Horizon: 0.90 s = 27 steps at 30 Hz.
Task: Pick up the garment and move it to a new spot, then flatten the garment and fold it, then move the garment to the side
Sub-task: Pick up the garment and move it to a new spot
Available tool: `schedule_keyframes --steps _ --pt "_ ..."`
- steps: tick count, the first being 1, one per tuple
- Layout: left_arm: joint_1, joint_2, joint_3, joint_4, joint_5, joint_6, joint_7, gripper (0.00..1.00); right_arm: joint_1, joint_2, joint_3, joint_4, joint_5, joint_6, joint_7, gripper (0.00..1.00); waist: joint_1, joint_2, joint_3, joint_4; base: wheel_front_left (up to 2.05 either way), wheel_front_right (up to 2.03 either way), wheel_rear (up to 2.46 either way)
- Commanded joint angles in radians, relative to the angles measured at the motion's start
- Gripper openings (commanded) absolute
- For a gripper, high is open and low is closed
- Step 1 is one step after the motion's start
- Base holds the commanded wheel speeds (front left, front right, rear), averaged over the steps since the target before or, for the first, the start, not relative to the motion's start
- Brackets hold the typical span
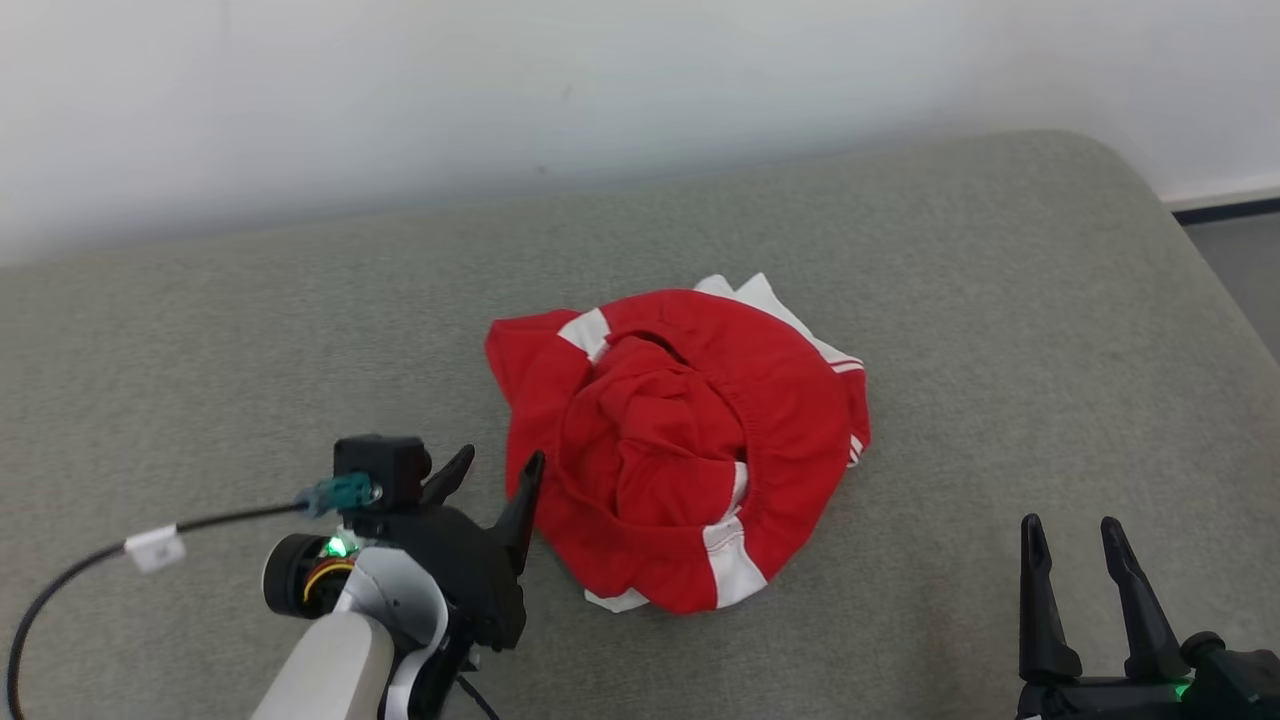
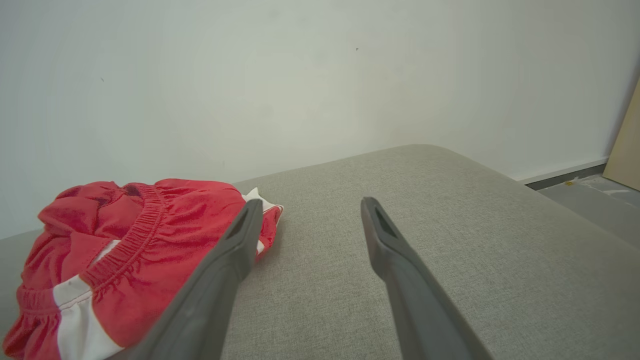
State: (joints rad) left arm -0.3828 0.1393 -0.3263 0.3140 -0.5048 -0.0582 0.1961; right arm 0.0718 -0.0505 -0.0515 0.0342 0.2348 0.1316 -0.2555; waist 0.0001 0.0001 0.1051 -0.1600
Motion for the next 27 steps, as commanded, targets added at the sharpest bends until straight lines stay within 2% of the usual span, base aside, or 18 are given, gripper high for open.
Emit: schedule_keyframes --steps 1,9,14,19,21,27 --pt "-0.025 0.004 -0.001 0.012 -0.013 0.014 0.050 1.00 -0.011 0.001 0.003 0.002 0.005 -0.002 -0.005 1.00 -0.0001 -0.0001 0.037 -0.053 0.00 0.00 0.00" --pt "-0.089 0.021 0.004 0.036 -0.023 0.096 0.247 1.00 -0.023 0.001 0.008 0.011 0.025 -0.002 -0.009 1.00 -0.0001 -0.0001 0.069 -0.114 0.00 0.00 0.00" --pt "-0.090 0.026 -0.013 0.041 -0.032 0.117 0.344 1.00 -0.027 0.001 0.010 0.014 0.032 -0.002 -0.011 1.00 -0.0001 -0.0001 0.078 -0.121 0.00 0.00 0.00" --pt "-0.099 0.033 -0.029 0.031 -0.028 0.124 0.388 1.00 -0.036 0.001 0.013 0.009 0.042 -0.002 -0.011 1.00 -0.0001 -0.0001 0.086 -0.117 0.00 0.00 0.00" --pt "-0.104 0.038 -0.034 0.026 -0.019 0.125 0.388 0.00 -0.038 0.000 0.016 0.009 0.041 -0.002 -0.011 1.00 -0.0001 -0.0001 0.087 -0.111 0.00 0.00 0.00" --pt "-0.116 0.043 -0.031 -0.006 -0.002 0.124 0.325 0.00 -0.033 0.000 0.007 0.006 0.037 -0.002 -0.011 1.00 -0.0001 -0.0001 0.076 -0.078 0.00 0.00 0.00"
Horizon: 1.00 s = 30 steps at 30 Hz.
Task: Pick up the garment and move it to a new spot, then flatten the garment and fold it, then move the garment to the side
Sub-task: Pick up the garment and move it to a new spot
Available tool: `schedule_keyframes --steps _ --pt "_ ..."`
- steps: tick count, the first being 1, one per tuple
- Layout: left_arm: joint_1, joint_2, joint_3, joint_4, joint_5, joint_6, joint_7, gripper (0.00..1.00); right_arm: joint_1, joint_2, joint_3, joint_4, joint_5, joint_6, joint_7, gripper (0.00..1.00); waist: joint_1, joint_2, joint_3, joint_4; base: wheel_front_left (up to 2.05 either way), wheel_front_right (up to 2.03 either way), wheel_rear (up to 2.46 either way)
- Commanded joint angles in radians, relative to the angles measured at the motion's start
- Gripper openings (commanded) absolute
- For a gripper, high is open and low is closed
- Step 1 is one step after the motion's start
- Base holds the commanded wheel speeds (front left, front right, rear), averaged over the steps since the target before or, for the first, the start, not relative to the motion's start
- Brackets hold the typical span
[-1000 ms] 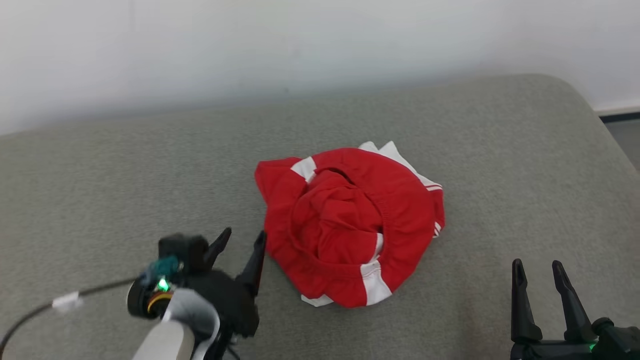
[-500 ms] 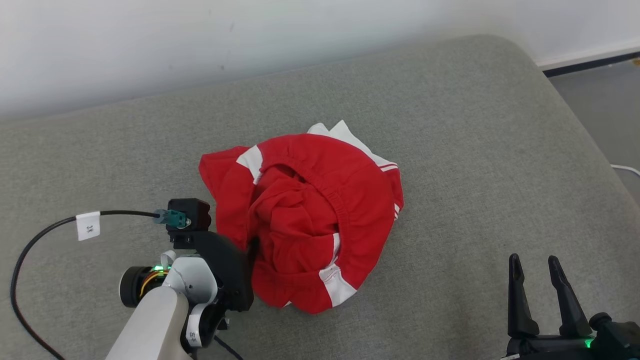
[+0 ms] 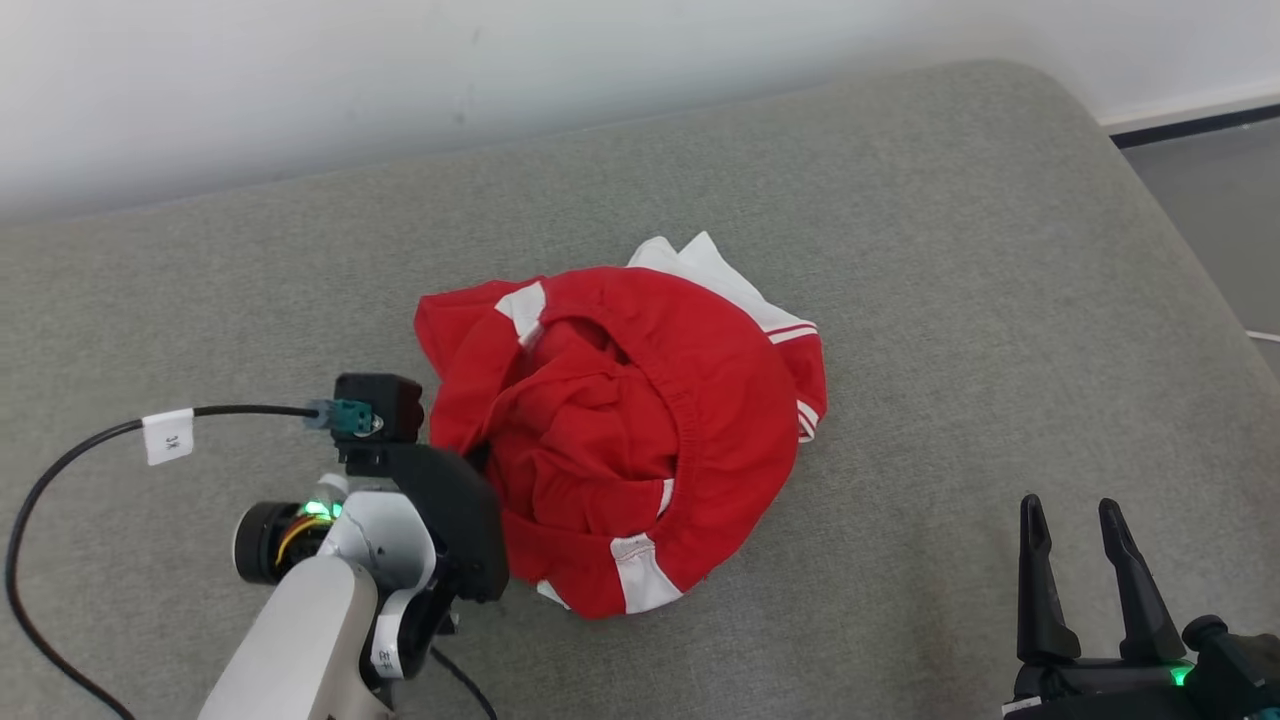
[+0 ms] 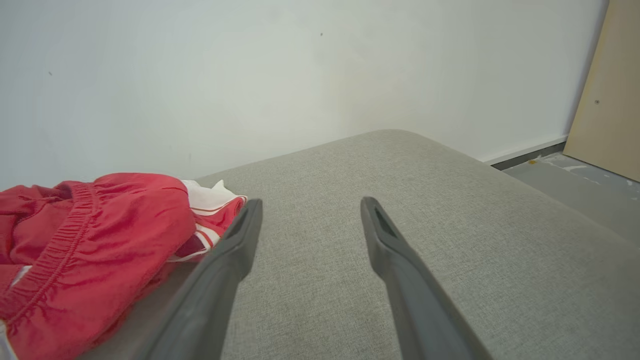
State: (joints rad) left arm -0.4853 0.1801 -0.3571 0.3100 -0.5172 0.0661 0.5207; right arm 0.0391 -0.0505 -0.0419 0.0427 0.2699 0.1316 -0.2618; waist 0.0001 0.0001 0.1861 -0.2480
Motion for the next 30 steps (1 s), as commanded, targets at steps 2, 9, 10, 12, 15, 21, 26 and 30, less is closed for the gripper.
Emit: schedule_keyframes --steps 2,9,10,12,15,21,26,30 --pt "-0.023 -0.001 0.007 -0.021 0.015 -0.002 -0.037 0.00 0.001 0.000 -0.002 -0.002 -0.004 -0.002 -0.004 1.00 -0.0001 -0.0001 -0.011 0.025 0.00 0.00 0.00" --pt "-0.079 -0.012 0.018 -0.112 0.037 -0.020 -0.173 0.00 0.011 0.000 0.004 -0.003 -0.014 -0.002 -0.003 1.00 -0.0001 -0.0001 -0.041 0.092 0.00 0.00 0.00" --pt "-0.089 -0.011 0.014 -0.124 0.040 -0.024 -0.179 0.00 0.013 0.000 0.003 -0.003 -0.015 -0.002 -0.003 1.00 -0.0001 -0.0001 -0.046 0.102 0.00 0.00 0.00" --pt "-0.109 -0.012 0.010 -0.151 0.045 -0.034 -0.197 0.00 0.017 0.000 0.002 -0.001 -0.016 -0.002 -0.003 1.00 -0.0001 -0.0001 -0.056 0.123 0.00 0.00 0.00" --pt "-0.136 -0.013 0.016 -0.188 0.033 -0.047 -0.210 0.00 0.022 0.000 0.008 0.002 -0.016 -0.002 -0.003 1.00 -0.0001 -0.0001 -0.071 0.149 0.00 0.00 0.00" --pt "-0.225 0.034 0.046 -0.237 0.022 -0.075 -0.191 0.00 0.028 0.000 0.021 -0.008 -0.016 -0.002 -0.003 1.00 -0.0001 -0.0001 -0.088 0.204 0.00 0.00 0.00" --pt "-0.299 0.098 0.071 -0.270 0.039 -0.083 -0.143 0.00 0.028 0.000 0.048 -0.014 -0.009 -0.002 -0.003 1.00 -0.0001 -0.0001 -0.091 0.253 0.00 0.00 0.00" --pt "-0.335 0.149 0.105 -0.285 0.038 -0.082 -0.123 0.00 0.024 0.000 0.080 -0.023 -0.006 -0.002 -0.003 1.00 -0.0001 -0.0001 -0.090 0.291 0.00 0.00 0.00"
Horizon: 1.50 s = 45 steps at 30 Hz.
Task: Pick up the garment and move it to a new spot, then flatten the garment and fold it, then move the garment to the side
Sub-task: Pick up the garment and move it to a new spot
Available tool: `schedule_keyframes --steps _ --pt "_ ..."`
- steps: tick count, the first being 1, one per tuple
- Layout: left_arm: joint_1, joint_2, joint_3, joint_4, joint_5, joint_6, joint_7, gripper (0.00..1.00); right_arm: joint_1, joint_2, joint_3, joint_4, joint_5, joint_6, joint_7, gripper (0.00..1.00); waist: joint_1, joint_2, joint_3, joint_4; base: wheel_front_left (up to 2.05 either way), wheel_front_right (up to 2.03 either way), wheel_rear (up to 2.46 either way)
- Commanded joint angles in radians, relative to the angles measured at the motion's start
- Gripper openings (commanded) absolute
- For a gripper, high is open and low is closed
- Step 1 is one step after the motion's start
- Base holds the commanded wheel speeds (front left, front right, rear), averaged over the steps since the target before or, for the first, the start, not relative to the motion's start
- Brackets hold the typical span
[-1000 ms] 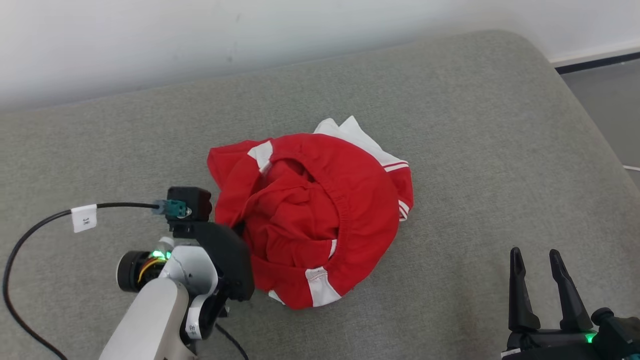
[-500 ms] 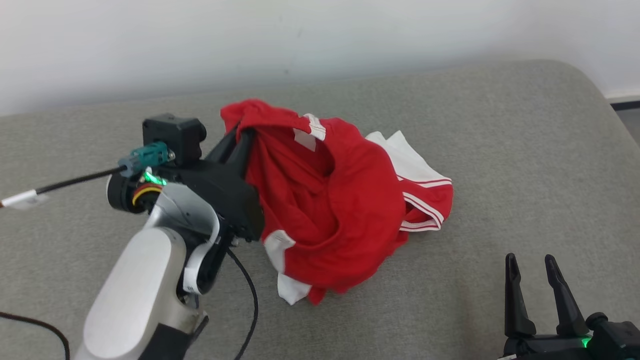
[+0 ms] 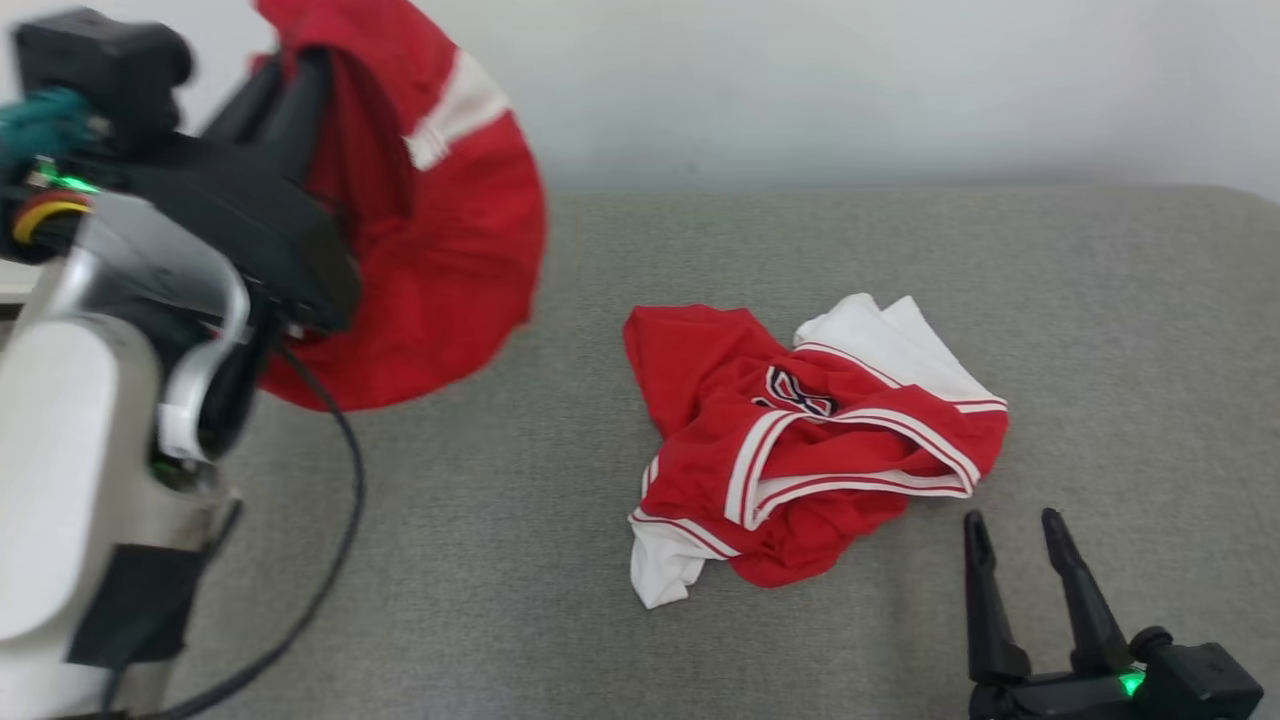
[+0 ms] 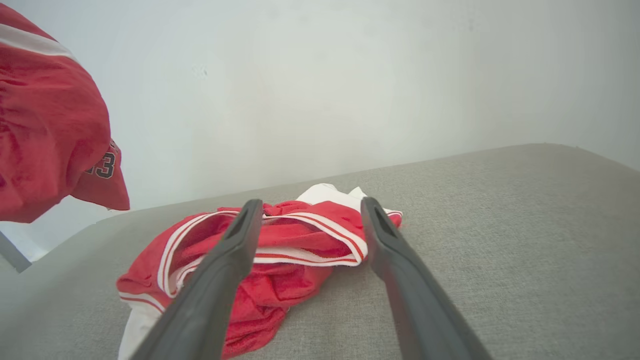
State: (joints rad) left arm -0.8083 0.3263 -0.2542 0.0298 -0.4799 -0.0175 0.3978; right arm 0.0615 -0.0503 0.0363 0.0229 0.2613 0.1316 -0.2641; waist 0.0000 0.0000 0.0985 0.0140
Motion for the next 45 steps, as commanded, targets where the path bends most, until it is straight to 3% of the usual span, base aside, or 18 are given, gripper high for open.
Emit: schedule_keyframes --steps 1,9,15,23,31,32,33,40,45 --pt "-0.016 0.018 0.012 -0.005 0.000 0.000 0.003 0.00 -0.001 0.000 0.012 -0.006 0.002 -0.002 0.000 1.00 0.0000 0.0000 0.000 0.038 0.00 0.00 0.00" --pt "-0.028 0.111 0.105 0.037 0.014 0.017 -0.050 0.00 -0.025 0.000 0.098 -0.039 -0.027 -0.002 0.007 1.00 0.0000 0.0000 0.045 0.137 0.00 0.00 0.00" --pt "-0.041 0.136 0.142 0.107 0.036 0.025 -0.147 0.00 -0.061 -0.001 0.146 -0.090 -0.082 -0.002 0.052 1.00 0.0000 0.0000 0.118 0.221 0.00 0.00 0.00" --pt "-0.057 0.098 0.176 0.272 0.016 0.035 -0.299 0.00 -0.098 -0.001 0.205 -0.191 -0.181 -0.002 0.152 1.00 0.0000 0.0000 0.234 0.271 0.00 0.00 0.00" --pt "-0.022 0.043 0.172 0.509 -0.003 0.042 -0.364 0.00 -0.101 -0.010 0.241 -0.254 -0.219 -0.002 0.209 1.00 0.0000 0.0000 0.300 0.245 0.00 0.00 0.00" --pt "-0.021 0.035 0.169 0.535 -0.007 0.039 -0.368 0.40 -0.100 -0.010 0.240 -0.258 -0.219 -0.002 0.213 1.00 0.0000 0.0000 0.304 0.241 0.00 0.00 0.00" --pt "-0.019 0.029 0.164 0.565 -0.007 0.035 -0.367 1.00 -0.099 -0.009 0.238 -0.260 -0.219 -0.002 0.215 1.00 0.0000 0.0000 0.305 0.237 0.00 0.00 0.00" --pt "-0.038 0.024 0.144 0.697 -0.015 0.034 -0.313 1.00 -0.101 -0.006 0.225 -0.250 -0.203 -0.002 0.198 1.00 0.0000 0.0000 0.292 0.209 0.00 0.00 0.00" --pt "-0.056 0.027 0.120 0.744 -0.027 0.002 -0.241 1.00 -0.103 -0.002 0.211 -0.225 -0.184 -0.002 0.167 1.00 0.0000 0.0000 0.249 0.202 0.00 0.00 0.00"
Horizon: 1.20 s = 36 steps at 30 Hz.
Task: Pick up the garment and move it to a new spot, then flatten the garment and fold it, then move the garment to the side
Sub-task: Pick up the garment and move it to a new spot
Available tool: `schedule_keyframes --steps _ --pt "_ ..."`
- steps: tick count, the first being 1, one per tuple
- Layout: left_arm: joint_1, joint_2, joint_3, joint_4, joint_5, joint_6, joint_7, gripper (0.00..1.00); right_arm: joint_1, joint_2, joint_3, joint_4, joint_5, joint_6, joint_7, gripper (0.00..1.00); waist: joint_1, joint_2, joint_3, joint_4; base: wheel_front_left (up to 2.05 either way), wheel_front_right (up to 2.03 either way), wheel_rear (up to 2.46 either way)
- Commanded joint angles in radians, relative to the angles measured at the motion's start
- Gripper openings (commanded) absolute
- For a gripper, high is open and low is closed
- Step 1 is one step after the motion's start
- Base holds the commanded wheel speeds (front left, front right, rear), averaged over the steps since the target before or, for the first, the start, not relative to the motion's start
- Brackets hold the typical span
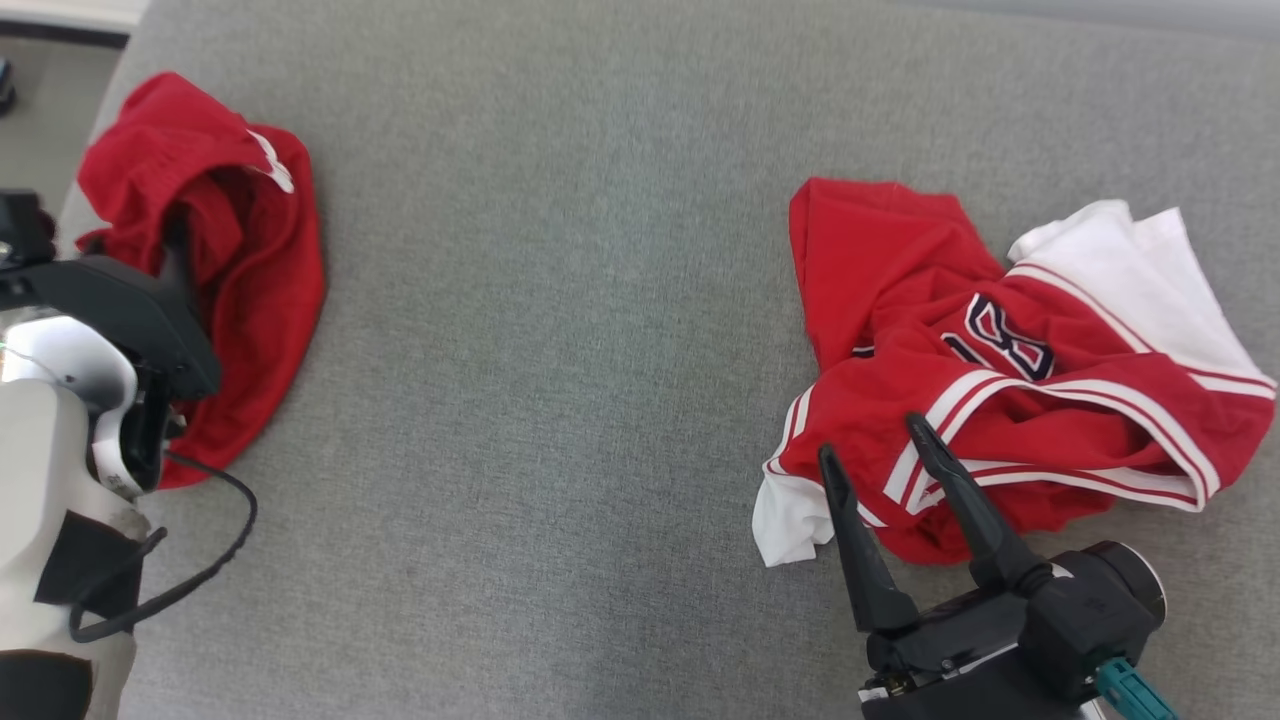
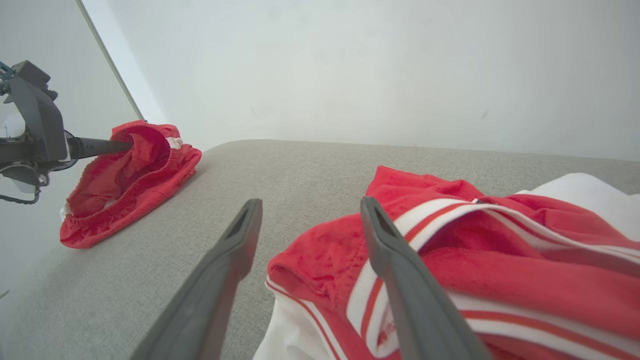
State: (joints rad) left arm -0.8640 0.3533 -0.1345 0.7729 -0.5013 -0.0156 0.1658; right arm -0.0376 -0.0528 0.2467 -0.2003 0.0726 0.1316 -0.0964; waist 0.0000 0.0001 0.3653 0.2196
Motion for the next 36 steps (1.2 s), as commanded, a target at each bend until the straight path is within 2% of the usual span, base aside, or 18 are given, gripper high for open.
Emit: schedule_keyframes --steps 1,8,14,18,22,26,30,36 --pt "-0.002 -0.002 -0.006 0.004 -0.007 -0.006 0.008 1.00 -0.003 0.001 -0.004 0.007 0.011 -0.002 -0.009 1.00 0.0000 -0.0001 -0.031 -0.002 0.00 0.00 0.00" --pt "0.019 0.002 -0.050 -0.021 -0.004 -0.037 0.104 1.00 0.016 0.003 -0.026 0.070 0.081 -0.002 -0.073 1.00 0.0000 -0.0001 -0.141 0.023 0.00 0.00 0.00" --pt "0.092 -0.008 -0.066 -0.127 -0.026 -0.068 0.077 1.00 0.054 0.003 -0.065 0.111 0.124 -0.002 -0.112 1.00 0.0000 -0.0001 -0.234 0.021 0.00 0.00 0.00" --pt "0.205 -0.040 -0.056 -0.244 -0.048 -0.078 -0.039 1.00 0.093 0.003 -0.127 0.130 0.143 -0.002 -0.130 1.00 0.0000 -0.0001 -0.286 -0.007 0.00 0.00 0.00" --pt "0.345 -0.086 -0.022 -0.349 -0.044 -0.021 -0.202 1.00 0.124 0.003 -0.198 0.135 0.141 -0.002 -0.140 1.00 0.0000 -0.0001 -0.329 -0.056 0.00 0.00 0.00" --pt "0.483 -0.121 -0.046 -0.423 0.005 -0.006 -0.354 1.00 0.139 0.003 -0.264 0.134 0.147 -0.002 -0.140 1.00 0.0000 -0.0001 -0.352 -0.107 0.00 0.00 0.00" --pt "0.581 -0.161 -0.057 -0.479 0.051 0.019 -0.421 1.00 0.149 0.003 -0.309 0.140 0.149 -0.002 -0.142 1.00 0.0000 -0.0001 -0.365 -0.146 0.00 0.00 0.00" --pt "0.700 -0.205 -0.035 -0.538 0.139 0.037 -0.431 1.00 0.158 0.003 -0.348 0.177 0.136 -0.002 -0.153 1.00 0.0000 -0.0001 -0.370 -0.193 0.00 0.00 0.00"
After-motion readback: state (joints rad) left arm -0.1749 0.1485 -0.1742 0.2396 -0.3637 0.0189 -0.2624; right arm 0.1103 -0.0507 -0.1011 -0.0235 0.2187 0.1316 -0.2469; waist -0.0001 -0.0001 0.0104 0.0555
